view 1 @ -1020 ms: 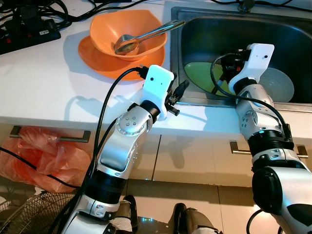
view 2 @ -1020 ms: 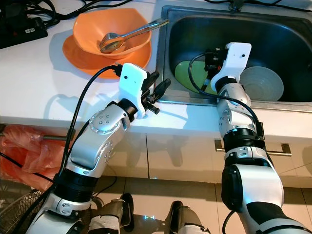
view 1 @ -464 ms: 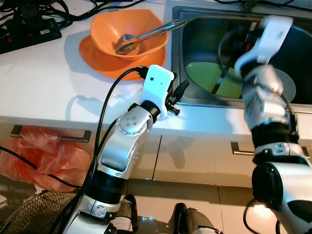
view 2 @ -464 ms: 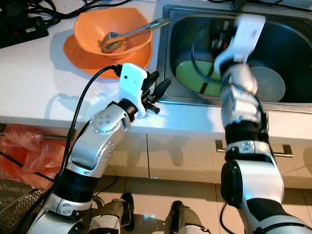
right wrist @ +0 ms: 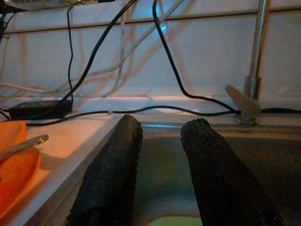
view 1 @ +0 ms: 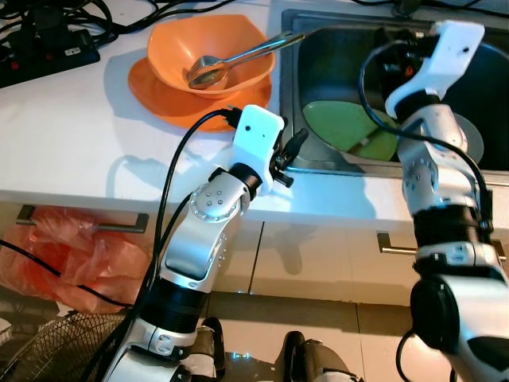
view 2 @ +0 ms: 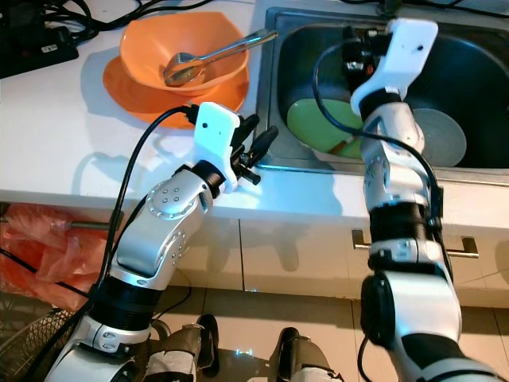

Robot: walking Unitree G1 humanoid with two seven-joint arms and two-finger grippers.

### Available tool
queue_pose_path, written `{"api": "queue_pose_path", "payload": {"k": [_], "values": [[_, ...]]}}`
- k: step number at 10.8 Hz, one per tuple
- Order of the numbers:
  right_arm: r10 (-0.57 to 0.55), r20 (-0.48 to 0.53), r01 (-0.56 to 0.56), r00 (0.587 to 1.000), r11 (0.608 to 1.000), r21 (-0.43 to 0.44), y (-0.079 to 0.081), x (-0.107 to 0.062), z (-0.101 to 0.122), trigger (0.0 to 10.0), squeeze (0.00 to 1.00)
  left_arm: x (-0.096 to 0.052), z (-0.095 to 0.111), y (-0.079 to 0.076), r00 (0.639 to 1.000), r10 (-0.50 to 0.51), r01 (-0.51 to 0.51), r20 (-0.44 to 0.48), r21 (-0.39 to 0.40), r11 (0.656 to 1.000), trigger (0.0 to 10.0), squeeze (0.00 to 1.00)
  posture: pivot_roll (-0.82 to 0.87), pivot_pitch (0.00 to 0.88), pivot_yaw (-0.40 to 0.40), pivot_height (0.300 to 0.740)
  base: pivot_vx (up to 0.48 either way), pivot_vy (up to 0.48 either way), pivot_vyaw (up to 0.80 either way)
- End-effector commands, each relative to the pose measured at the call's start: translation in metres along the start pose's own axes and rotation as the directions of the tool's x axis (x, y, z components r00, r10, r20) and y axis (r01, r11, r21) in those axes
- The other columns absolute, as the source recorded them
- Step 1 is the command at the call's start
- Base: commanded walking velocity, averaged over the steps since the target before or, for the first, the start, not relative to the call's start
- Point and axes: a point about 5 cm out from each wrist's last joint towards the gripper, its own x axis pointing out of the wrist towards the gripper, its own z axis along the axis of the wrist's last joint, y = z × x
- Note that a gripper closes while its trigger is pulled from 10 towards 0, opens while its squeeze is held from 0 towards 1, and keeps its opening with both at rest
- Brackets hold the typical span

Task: Kitchen organization

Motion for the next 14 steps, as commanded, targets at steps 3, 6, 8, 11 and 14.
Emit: {"api": "queue_pose_path", "payload": {"k": [3, 6, 8, 11, 14], "values": [[0.034, -0.051, -0.031, 0.998, 0.998, 0.059, 0.007, -0.014, -0.007, 10.0, 0.0, 0.001, 0.007, -0.004, 0.999, -0.003, 0.002, 0.036, 0.03, 1.0, 10.0, 0.0, 0.05, 0.231, -0.034, 0.74, 0.0, 0.0, 0.0], [0.075, -0.09, -0.067, 0.993, 0.994, 0.09, 0.019, -0.023, -0.009, 10.0, 0.0, 0.005, 0.023, -0.002, 0.995, 0.013, -0.026, 0.103, 0.129, 0.991, 10.0, 0.0, 0.05, 0.229, -0.03, 0.74, 0.0, 0.0, 0.0], [0.086, -0.128, -0.073, 0.988, 0.992, 0.101, 0.023, -0.027, -0.014, 10.0, 0.0, 0.011, 0.042, -0.001, 0.986, 0.015, -0.052, 0.168, 0.216, 0.975, 10.0, 0.0, 0.05, 0.225, -0.026, 0.74, 0.0, 0.0, 0.0], [0.08, -0.155, -0.061, 0.985, 0.991, 0.12, 0.025, -0.031, -0.019, 10.0, 0.0, 0.036, 0.071, 0.002, 0.976, -0.002, -0.09, 0.218, 0.411, 0.907, 10.0, 0.0, 0.05, 0.215, -0.017, 0.74, 0.0, 0.0, 0.0], [0.078, -0.167, -0.057, 0.983, 0.99, 0.128, 0.027, -0.034, -0.021, 10.0, 0.0, 0.066, 0.064, 0.016, 0.992, 0.056, -0.111, 0.116, 0.555, 0.825, 10.0, 0.0, 0.03, 0.215, -0.01, 0.74, 0.0, 0.0, 0.0]]}}
